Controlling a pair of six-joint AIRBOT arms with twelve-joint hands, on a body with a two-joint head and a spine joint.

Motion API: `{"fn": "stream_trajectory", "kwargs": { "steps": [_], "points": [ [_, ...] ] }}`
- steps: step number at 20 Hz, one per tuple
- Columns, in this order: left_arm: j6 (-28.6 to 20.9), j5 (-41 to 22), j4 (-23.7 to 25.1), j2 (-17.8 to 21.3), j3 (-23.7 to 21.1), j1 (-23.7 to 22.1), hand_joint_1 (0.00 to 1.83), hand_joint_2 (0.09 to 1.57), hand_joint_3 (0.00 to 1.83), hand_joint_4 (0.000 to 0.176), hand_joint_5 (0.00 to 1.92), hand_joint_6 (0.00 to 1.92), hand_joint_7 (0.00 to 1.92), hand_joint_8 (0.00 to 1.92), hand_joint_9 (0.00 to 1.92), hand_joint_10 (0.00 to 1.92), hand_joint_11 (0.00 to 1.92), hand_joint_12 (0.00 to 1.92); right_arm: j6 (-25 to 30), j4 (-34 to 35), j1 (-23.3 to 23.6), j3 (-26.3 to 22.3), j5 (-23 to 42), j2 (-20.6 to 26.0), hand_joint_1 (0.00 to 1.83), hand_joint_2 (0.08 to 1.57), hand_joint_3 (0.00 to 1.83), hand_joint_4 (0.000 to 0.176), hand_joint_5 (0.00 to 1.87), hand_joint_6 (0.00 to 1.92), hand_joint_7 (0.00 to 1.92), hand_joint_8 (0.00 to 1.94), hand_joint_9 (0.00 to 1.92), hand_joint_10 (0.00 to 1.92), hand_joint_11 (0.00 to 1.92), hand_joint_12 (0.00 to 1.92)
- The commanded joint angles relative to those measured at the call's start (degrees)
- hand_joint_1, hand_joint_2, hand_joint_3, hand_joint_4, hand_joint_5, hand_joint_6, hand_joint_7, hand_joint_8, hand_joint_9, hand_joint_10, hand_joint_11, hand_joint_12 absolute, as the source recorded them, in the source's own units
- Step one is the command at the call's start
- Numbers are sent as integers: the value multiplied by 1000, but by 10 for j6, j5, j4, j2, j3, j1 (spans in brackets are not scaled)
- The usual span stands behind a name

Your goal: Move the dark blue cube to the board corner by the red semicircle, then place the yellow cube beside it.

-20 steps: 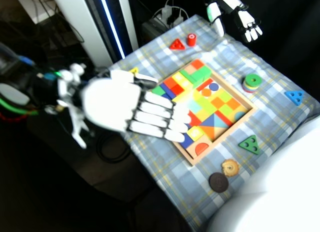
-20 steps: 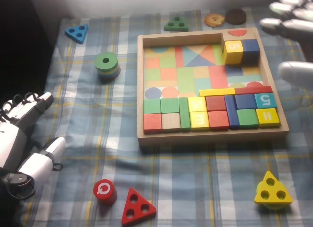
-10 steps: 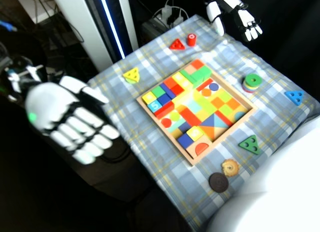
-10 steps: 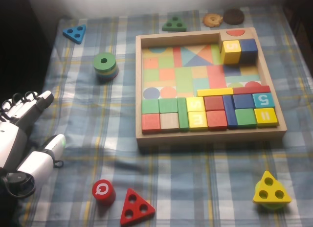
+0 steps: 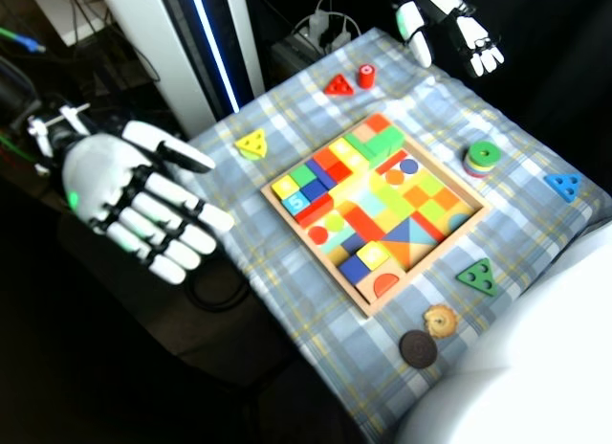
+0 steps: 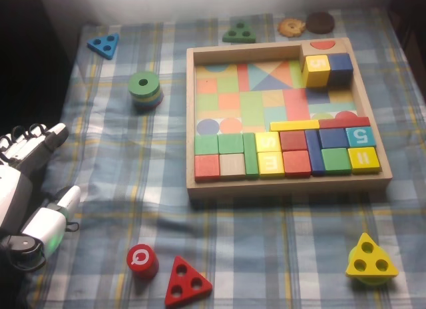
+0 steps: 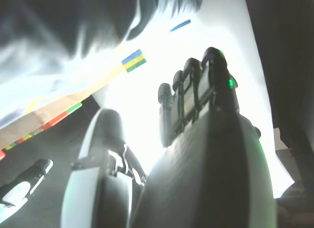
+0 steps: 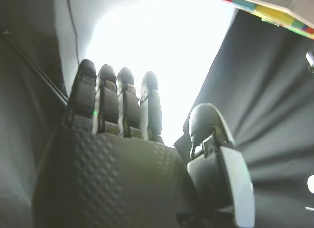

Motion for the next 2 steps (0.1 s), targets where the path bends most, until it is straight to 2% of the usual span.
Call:
{"fn": "stream_trajectory", "kwargs": {
  "steps": [1,2],
  "points": [
    [-3,-67,26,3,0,-4,710,1424,2,0,295,2,166,0,113,4,0,0,0,-7,7,1,78,0,156,1304,0,20,291,0,181,1,76,2,0,4],
    [-3,-66,26,2,0,-4,717,1424,2,0,294,2,168,2,115,6,0,0,0,-9,8,1,78,0,191,1297,0,12,294,1,181,1,71,1,0,0]
  ]
}}
